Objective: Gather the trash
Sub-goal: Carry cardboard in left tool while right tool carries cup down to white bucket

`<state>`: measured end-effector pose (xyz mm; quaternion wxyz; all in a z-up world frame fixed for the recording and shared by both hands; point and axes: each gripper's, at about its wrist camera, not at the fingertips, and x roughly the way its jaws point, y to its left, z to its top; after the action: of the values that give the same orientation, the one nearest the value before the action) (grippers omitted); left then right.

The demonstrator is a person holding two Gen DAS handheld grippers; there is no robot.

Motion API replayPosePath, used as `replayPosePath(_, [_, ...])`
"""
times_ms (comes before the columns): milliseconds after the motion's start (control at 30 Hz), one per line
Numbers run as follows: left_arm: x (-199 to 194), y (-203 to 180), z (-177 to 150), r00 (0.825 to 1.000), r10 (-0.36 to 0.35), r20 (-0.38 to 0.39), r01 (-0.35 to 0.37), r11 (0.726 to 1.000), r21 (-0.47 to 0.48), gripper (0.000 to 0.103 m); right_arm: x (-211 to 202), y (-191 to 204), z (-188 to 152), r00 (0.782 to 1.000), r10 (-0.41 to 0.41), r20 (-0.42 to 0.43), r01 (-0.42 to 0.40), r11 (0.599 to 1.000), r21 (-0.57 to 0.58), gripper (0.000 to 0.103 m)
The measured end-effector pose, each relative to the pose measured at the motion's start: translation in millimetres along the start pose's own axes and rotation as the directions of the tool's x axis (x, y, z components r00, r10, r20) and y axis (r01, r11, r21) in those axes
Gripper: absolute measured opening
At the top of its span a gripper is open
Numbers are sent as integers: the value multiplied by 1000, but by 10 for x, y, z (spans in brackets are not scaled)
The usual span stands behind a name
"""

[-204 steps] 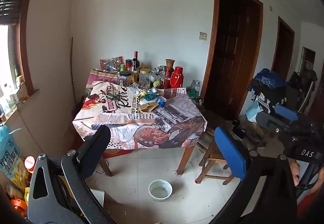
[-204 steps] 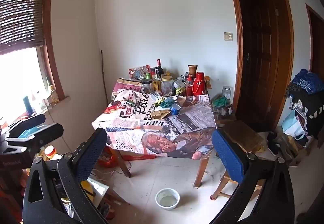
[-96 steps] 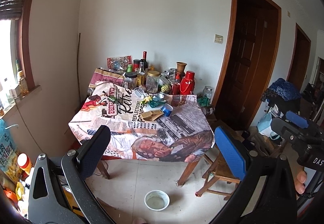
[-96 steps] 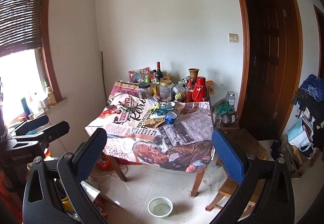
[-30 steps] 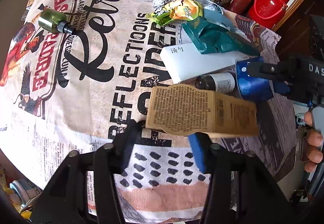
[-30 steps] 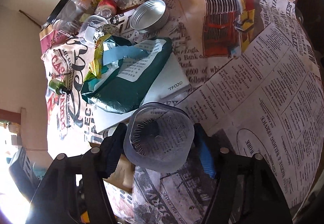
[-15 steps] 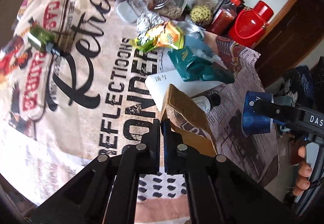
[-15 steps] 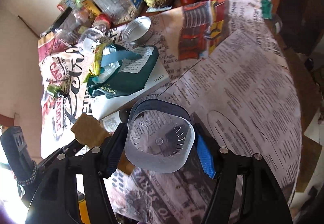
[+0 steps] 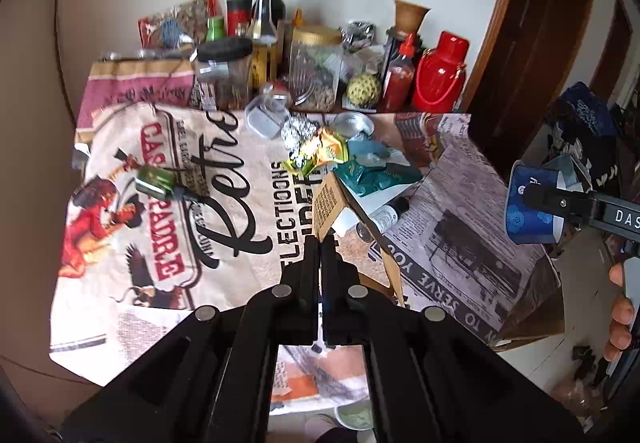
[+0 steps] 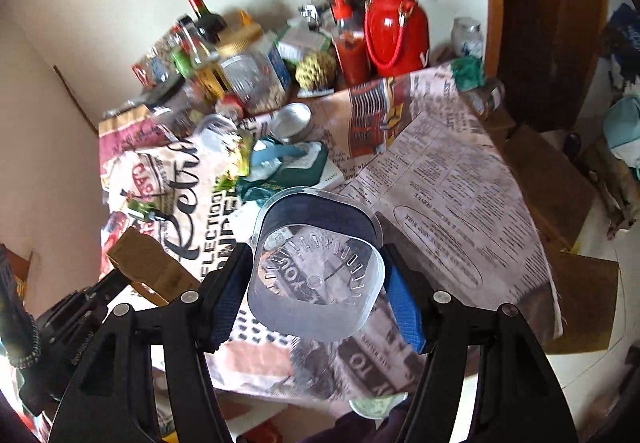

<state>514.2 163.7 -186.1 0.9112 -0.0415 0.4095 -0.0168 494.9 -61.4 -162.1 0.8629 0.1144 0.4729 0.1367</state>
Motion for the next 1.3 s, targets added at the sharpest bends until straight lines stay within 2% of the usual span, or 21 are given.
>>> replayPosePath(167, [-447, -44, -70, 998, -18, 56, 16, 999, 28, 0, -429, 120, -182, 997, -7, 75, 8, 1000, -22, 62])
replayPosePath(467, [-1142, -316, -338, 991, -28, 133, 27, 1000, 6, 0, -1105, 117, -488, 987, 22, 157, -9, 996, -86, 62])
replayPosePath(667, [-1494, -672, -622, 988, 14, 155, -18, 1000, 24, 0, -1420, -92, -786, 982, 75, 174, -54, 991, -123, 62])
replayPosePath(833, [-1740, -1134, -1014, 985, 61, 159, -63, 998, 4, 0, -1650, -389, -1099, 981, 118, 154, -94, 983, -156, 62])
replayPosePath(1033, [-1890, -1706, -1538, 991, 79, 107, -78, 997, -13, 0, -1893, -747, -1516, 985, 140, 104, -121, 977, -174, 61])
replayPosePath(1300, [-1932, -2041, -2049, 998, 60, 33, -58, 997, -55, 0, -1862, -1009, -1827, 993, 119, 23, -113, 977, -183, 61])
